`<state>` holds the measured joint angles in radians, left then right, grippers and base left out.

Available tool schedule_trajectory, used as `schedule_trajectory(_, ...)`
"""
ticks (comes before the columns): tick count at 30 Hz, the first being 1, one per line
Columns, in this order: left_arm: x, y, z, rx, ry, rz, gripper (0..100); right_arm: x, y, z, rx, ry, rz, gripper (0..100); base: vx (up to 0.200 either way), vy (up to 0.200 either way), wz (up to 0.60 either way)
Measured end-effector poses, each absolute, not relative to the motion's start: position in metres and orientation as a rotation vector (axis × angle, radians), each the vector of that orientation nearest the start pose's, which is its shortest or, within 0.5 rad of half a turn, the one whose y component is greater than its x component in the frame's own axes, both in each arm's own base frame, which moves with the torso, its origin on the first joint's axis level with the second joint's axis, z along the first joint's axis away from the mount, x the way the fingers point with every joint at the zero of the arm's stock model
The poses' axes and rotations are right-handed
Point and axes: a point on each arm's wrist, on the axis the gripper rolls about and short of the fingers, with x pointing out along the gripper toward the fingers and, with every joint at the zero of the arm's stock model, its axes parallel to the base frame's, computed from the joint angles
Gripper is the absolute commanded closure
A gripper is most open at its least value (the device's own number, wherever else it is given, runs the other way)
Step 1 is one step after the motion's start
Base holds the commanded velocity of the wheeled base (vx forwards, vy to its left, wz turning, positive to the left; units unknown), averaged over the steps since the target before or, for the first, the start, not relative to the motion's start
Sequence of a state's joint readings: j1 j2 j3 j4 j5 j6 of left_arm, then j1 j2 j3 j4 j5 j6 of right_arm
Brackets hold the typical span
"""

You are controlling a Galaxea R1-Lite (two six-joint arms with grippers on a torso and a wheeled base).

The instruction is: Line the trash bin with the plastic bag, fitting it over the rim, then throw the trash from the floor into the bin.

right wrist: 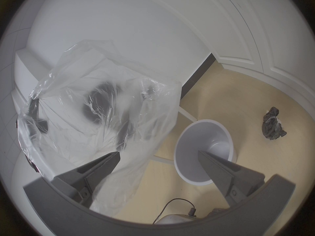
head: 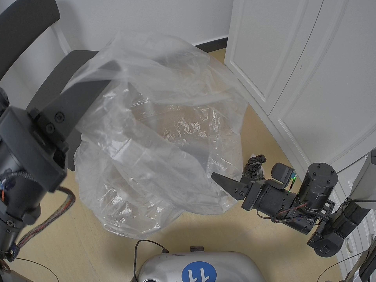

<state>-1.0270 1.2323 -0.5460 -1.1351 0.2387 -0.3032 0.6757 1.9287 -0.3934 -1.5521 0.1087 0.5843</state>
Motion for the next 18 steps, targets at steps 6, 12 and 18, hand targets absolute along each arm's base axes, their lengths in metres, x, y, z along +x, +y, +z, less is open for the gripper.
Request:
schedule_trajectory(6,0.095,-0.147,0.275,-0.558,-0.253,-0.832,100,0.229,0.181,0.109,0.559,0.211,0.751,0,0.000,0.000,0.00)
schedule_trajectory(12,0.095,-0.147,0.274,-0.554,-0.251,-0.831,100,0.230,0.179,0.114,0.564,0.192,0.747,0,0.000,0.000,0.00)
schedule_trajectory(18,0.096,-0.149,0.273,-0.549,-0.245,-0.830,100,0.227,0.175,0.122,0.572,0.162,0.749,0,0.000,0.000,0.00)
